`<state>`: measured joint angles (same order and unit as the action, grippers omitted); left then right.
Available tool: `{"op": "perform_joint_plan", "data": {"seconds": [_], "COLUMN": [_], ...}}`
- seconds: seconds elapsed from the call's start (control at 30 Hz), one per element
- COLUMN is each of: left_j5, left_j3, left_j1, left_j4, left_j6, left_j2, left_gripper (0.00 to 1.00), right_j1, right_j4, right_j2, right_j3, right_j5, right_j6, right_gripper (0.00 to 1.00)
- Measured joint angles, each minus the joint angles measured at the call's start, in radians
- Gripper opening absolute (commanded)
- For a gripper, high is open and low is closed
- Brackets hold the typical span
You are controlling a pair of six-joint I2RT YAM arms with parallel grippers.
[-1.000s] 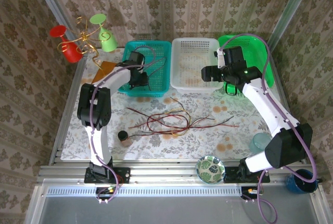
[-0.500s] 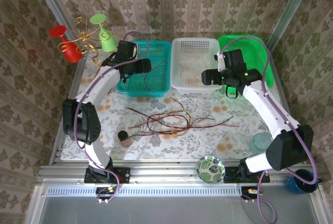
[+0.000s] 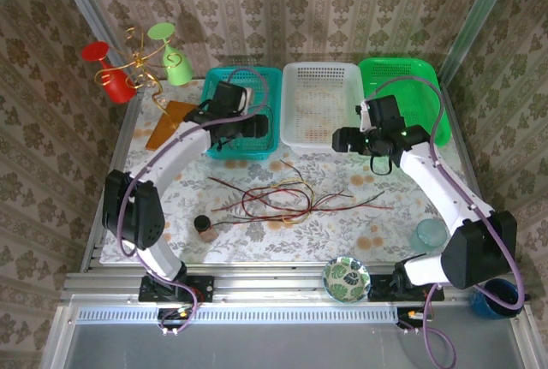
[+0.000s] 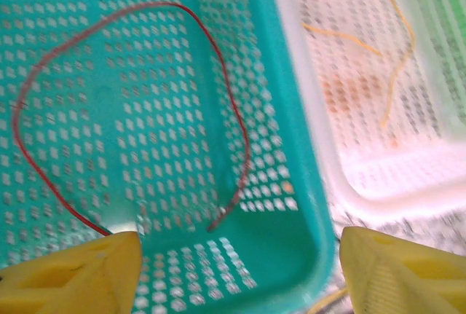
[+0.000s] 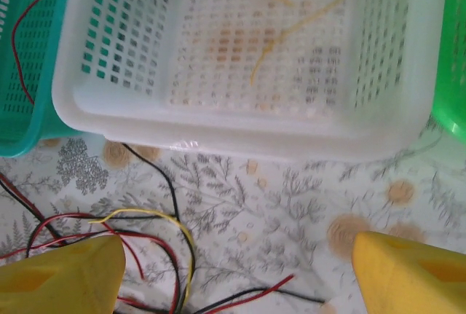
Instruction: Untangle the cables
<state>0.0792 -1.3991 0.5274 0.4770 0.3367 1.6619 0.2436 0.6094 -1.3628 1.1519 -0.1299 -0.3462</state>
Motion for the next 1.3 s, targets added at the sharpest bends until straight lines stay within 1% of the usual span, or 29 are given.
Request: {"op": "perform_joint_plan", "data": {"seconds": [0.27, 0.33, 0.43, 0.53, 0.7, 0.8, 0.9, 1.0, 1.17, 1.3], "left_j5": [-0.007, 0.004, 0.032, 0.060, 0.089, 0.105, 0.116, 0.136, 0.185, 0.194], "left_j3": [0.166, 0.193, 0.199, 0.170, 0.077, 0.001, -0.105, -0.200, -0.262, -0.318], "left_j1": [0.117, 0.144, 0.199, 0.264, 0.352, 0.388, 0.417, 0.435, 0.442, 0.440], "left_j4": [-0.055, -0.080, -0.094, -0.094, -0.088, -0.076, -0.028, 0.021, 0.097, 0.164], "left_j6": [-0.001, -0.009, -0.036, -0.063, -0.093, -0.104, -0.121, -0.142, -0.176, -0.183], "left_j2": [-0.137, -0.141, -0.114, -0.045, 0.116, 0.208, 0.296, 0.364, 0.402, 0.440], "left_gripper": [0.71, 0.68, 0.67, 0.65, 0.60, 0.56, 0.55, 0.53, 0.49, 0.49], "right_j1": [0.003, 0.003, -0.006, -0.046, -0.161, -0.230, -0.281, -0.308, -0.339, -0.358], "right_j4": [-0.013, -0.024, -0.035, -0.053, -0.059, -0.059, -0.057, -0.052, -0.052, -0.052], "right_j2": [0.096, 0.121, 0.163, 0.187, 0.201, 0.222, 0.240, 0.245, 0.245, 0.247], "right_j3": [-0.247, -0.306, -0.356, -0.356, -0.347, -0.347, -0.347, -0.347, -0.347, -0.347], "right_j5": [-0.019, -0.018, -0.017, -0.021, -0.032, -0.043, -0.060, -0.070, -0.091, -0.101], "right_j6": [-0.306, -0.380, -0.434, -0.443, -0.431, -0.412, -0.393, -0.381, -0.362, -0.356], "right_gripper": [0.80, 0.80, 0.80, 0.81, 0.82, 0.82, 0.82, 0.82, 0.82, 0.82]}}
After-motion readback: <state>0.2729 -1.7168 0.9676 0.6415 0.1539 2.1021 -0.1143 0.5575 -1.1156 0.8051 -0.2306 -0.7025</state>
